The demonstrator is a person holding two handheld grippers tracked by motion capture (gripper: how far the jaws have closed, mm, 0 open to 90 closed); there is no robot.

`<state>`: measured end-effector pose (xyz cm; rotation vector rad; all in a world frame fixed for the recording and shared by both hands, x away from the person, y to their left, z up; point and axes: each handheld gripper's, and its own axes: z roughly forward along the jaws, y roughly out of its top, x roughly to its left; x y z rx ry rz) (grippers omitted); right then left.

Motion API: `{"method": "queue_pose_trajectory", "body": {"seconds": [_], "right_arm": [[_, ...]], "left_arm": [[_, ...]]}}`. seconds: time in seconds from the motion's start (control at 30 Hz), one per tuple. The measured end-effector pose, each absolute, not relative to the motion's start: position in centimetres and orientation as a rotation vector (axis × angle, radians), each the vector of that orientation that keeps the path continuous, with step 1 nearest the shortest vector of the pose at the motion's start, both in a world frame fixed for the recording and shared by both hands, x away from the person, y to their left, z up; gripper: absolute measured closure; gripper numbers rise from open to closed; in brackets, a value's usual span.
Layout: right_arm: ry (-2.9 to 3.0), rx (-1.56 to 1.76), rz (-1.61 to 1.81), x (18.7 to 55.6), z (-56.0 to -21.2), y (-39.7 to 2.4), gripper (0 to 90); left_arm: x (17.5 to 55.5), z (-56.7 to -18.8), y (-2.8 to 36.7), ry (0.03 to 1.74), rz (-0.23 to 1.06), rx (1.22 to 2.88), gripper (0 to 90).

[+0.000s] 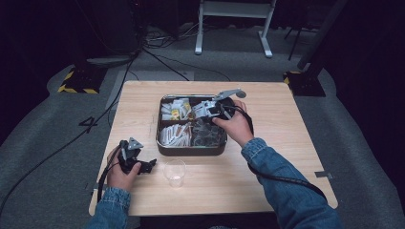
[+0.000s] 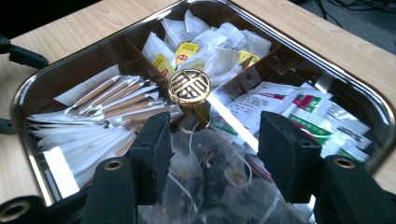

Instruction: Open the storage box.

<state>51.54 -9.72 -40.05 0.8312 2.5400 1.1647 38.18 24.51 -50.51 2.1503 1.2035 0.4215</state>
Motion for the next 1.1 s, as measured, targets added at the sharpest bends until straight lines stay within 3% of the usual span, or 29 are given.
{"method": "queue_pose_trajectory", "body": {"seconds": [0.63, 0.97, 1.1], "right_arm": [[2.573, 0.849, 1.128, 53.2, -43.1, -4.9, 46.9], [2.52, 0.83, 1.134, 53.3, -44.1, -3.8, 57.8], [2.52, 0.816, 1.154, 53.4, -44.2, -3.9, 58.1]], "left_arm": [[38.2, -50.5, 24.5, 1.202, 0.42, 2.149, 0.1], [38.2, -50.5, 24.5, 1.202, 0.419, 2.148, 0.1], [38.2, -50.5, 24.5, 1.203, 0.422, 2.147, 0.1]]}}
